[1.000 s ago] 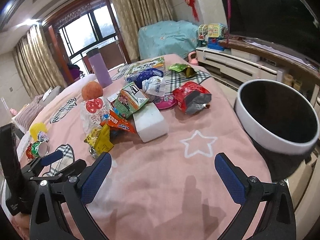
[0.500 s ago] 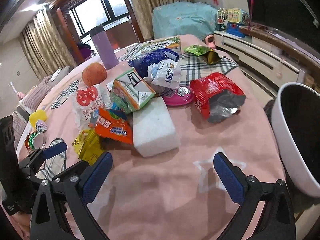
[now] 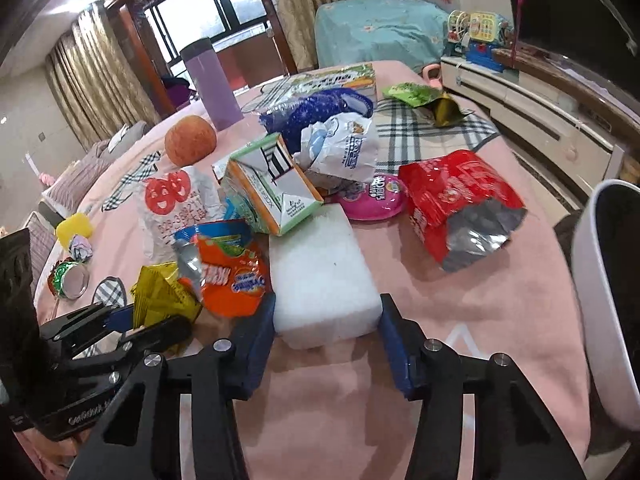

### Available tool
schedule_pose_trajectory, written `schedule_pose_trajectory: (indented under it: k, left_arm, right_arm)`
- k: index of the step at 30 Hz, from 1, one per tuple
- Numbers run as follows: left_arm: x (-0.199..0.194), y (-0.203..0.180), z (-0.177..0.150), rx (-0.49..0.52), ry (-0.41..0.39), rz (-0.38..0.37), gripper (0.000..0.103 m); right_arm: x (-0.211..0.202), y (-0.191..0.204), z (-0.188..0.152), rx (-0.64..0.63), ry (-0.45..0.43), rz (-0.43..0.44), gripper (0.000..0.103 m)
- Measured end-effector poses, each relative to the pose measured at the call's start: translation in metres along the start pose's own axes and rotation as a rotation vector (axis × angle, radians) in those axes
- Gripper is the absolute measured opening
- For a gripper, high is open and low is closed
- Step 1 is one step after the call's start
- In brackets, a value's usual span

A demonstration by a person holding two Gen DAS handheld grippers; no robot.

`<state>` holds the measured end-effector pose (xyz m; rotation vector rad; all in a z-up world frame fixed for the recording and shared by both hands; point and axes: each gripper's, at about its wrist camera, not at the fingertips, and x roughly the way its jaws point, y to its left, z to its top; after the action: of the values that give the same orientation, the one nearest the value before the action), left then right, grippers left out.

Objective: Collect trash
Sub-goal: 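Grasp the yellow snack wrapper with the left tool while the right tool grasps the white foam block, then carry both items over the trash bin and open both tools to drop them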

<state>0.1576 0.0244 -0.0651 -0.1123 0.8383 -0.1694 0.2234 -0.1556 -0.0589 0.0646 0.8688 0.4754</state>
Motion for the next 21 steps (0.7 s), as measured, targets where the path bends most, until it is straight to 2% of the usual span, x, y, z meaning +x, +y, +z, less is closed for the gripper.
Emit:
schedule_pose_trajectory:
  k: [7, 21]
  left_arm:
    - [-0.020, -0.018, -0.008, 0.003, -0.019, -0.071, 0.034]
    - [-0.023, -0.095, -0.001, 0.134, -0.024, -0.167, 0.033]
  right_arm:
    - [-0.040, -0.015, -0.023, 0.061, -0.053, -0.012, 0.050]
    - [-0.103, -0.065, -0.056, 0.200, -0.137, -0.080, 0.050]
